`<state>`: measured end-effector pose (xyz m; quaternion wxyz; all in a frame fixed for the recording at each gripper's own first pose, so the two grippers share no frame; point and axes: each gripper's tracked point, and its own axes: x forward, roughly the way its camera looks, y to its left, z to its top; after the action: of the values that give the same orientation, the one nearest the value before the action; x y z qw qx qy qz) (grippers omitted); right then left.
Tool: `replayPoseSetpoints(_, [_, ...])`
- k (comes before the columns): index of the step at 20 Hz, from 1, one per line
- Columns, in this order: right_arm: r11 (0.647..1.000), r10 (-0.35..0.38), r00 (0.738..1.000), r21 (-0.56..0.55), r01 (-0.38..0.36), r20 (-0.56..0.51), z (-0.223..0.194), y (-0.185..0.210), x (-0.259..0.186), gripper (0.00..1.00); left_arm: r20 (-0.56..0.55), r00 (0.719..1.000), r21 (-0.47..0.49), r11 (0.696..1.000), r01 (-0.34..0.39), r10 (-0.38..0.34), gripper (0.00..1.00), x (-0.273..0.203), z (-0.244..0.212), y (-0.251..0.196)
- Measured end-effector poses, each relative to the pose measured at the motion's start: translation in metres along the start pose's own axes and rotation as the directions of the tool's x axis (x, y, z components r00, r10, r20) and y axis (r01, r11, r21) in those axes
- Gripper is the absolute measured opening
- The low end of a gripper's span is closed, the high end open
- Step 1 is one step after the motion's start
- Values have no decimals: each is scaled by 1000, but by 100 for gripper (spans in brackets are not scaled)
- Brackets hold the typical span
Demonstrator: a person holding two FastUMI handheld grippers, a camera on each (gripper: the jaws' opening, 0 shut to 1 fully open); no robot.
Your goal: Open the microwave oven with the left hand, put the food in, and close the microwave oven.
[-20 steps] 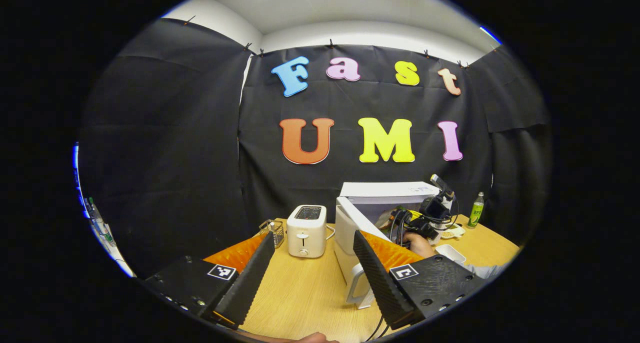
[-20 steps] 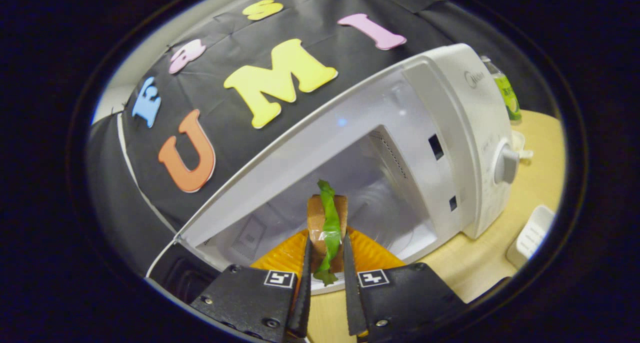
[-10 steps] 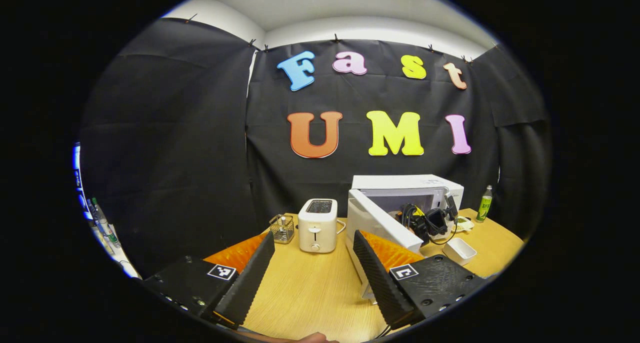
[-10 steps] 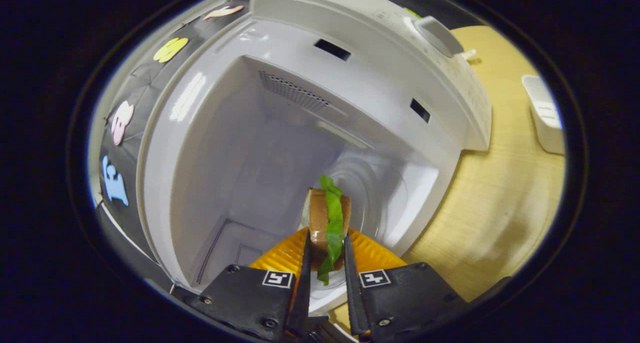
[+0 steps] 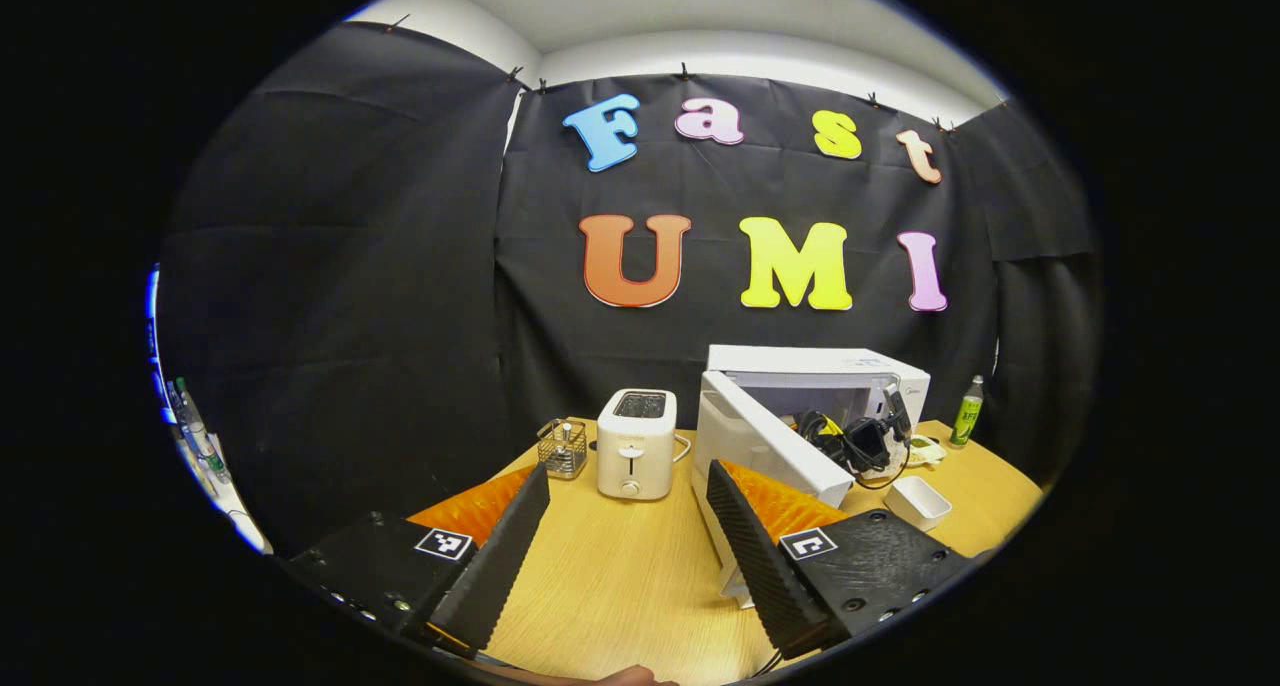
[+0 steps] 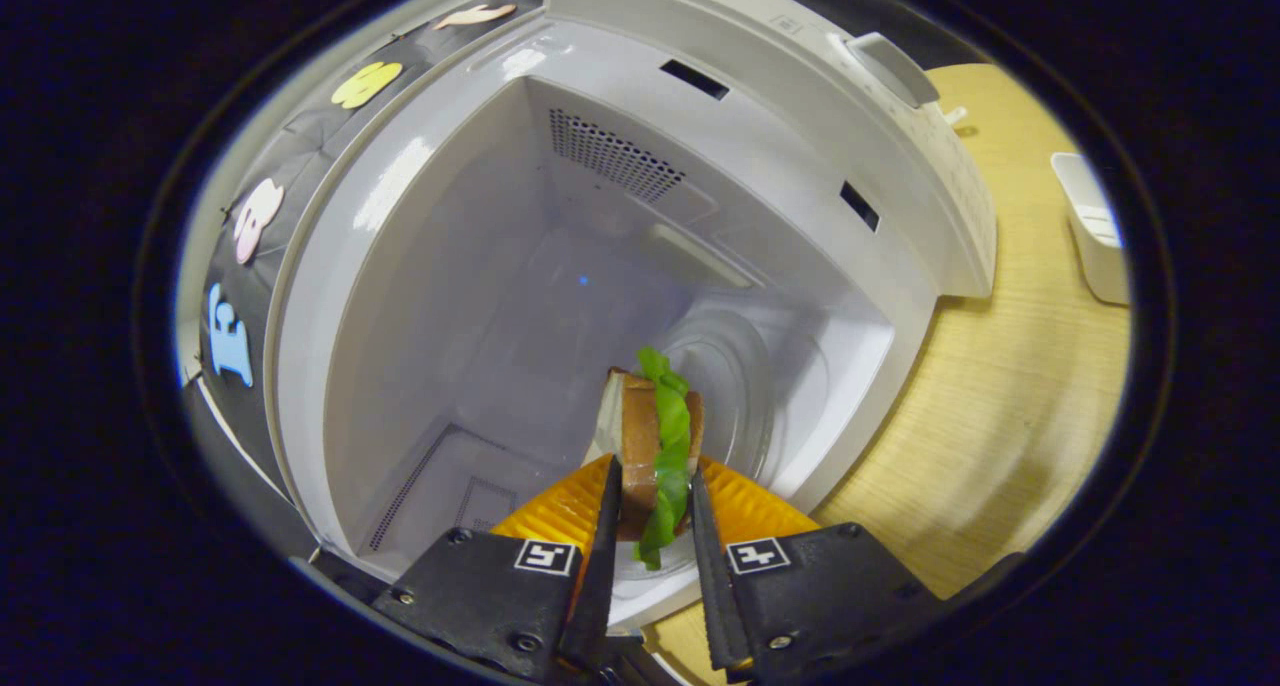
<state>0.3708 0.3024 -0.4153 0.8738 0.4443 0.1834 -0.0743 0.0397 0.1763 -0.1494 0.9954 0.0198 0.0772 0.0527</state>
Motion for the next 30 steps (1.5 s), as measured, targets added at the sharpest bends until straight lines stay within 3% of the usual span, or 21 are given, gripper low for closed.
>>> replayPoseSetpoints(1, [1000, -12, 1000, -16, 11, -9, -1, 0, -1, 34, 1, 1000, -8, 1000, 1, -1, 96, 1, -2, 1])
replayPoseSetpoints(2, [998, -31, 1000, -55, 30, -5, 1, -1, -3, 44, 0, 1000, -14, 1000, 3, -3, 95, 1, -3, 0])
replayPoseSetpoints(3, [992, -54, 998, -113, 55, 12, 4, -4, -3, 34, -5, 1000, -19, 1000, 5, -5, 95, 1, -4, -1])
replayPoseSetpoints(4, [980, -83, 996, -179, 88, 31, 6, -7, -5, 41, -8, 1000, -20, 1000, 6, -6, 95, 1, -6, -2])
replayPoseSetpoints(5, [965, -99, 994, -240, 109, 51, 7, -8, -6, 46, -9, 1000, -17, 1000, 5, -5, 84, 0, -7, 0])
replayPoseSetpoints(7, [930, -105, 992, -347, 123, 71, 7, -5, -9, 67, -10, 1000, -11, 1000, 0, 0, 84, -3, -7, 0])
replayPoseSetpoints(8, [901, -124, 988, -407, 151, 90, 8, -8, -11, 93, -8, 1000, -8, 1000, -4, 4, 95, -6, -9, 3])
replayPoseSetpoints(9, [873, -139, 984, -457, 173, 107, 11, -11, -14, 92, -7, 1000, -3, 1000, -7, 7, 95, -7, -10, 4])
replayPoseSetpoints(10, [846, -140, 984, -502, 177, 111, 7, -14, -12, 90, -10, 1000, 3, 1000, -11, 11, 84, -9, -12, 5])
replayPoseSetpoints(12, [820, -119, 987, -550, 159, 107, 6, -14, -16, 92, -10, 1000, 10, 1000, -26, 26, 84, -11, -15, 10])
replayPoseSetpoints(13, [809, -111, 988, -567, 153, 109, 9, -15, -17, 100, -12, 1000, 8, 1000, -29, 29, 95, -13, -16, 12])
replayPoseSetpoints(15, [791, -83, 992, -599, 126, 99, 11, -13, -30, 100, -11, 999, 6, 999, -39, 39, 95, -12, -20, 16])
replayPoseSetpoints(19, [774, -16, 997, -630, 62, 78, 16, -2, -66, 100, -37, 996, -15, 997, -79, 78, 95, -5, -39, 33])
replayPoseSetpoints(20, [769, -6, 997, -637, 54, 78, 20, 1, -75, 92, -44, 996, -25, 996, -81, 80, 95, -3, -43, 35])
replayPoseSetpoints(22, [754, 16, 997, -656, 39, 77, 29, 5, -96, 92, -42, 996, -37, 996, -84, 82, 95, -1, -49, 38])
replayPoseSetpoints(23, [748, 29, 996, -663, 30, 79, 35, 7, -107, 100, -33, 996, -41, 996, -85, 83, 95, 2, -51, 41])
replayPoseSetpoints(24, [738, 37, 996, -674, 30, 85, 42, 7, -117, 92, -14, 997, -42, 996, -83, 82, 95, 4, -49, 44])
replayPoseSetpoints(26, [727, 61, 993, -687, 24, 100, 58, 5, -138, 91, 36, 996, -35, 996, -86, 87, 95, 12, -46, 51])
replayPoseSetpoints(27, [723, 68, 992, -690, 27, 109, 68, 4, -149, 100, 60, 994, -19, 995, -93, 94, 82, 16, -45, 56])
replayPoseSetpoints(29, [713, 75, 990, -700, 33, 123, 85, -4, -170, 91, 86, 992, 22, 995, -97, 95, 78, 24, -47, 63])
replayPoseSetpoints(30, [708, 81, 989, -705, 32, 126, 94, -6, -180, 91, 96, 992, 35, 995, -89, 86, 86, 26, -47, 63])
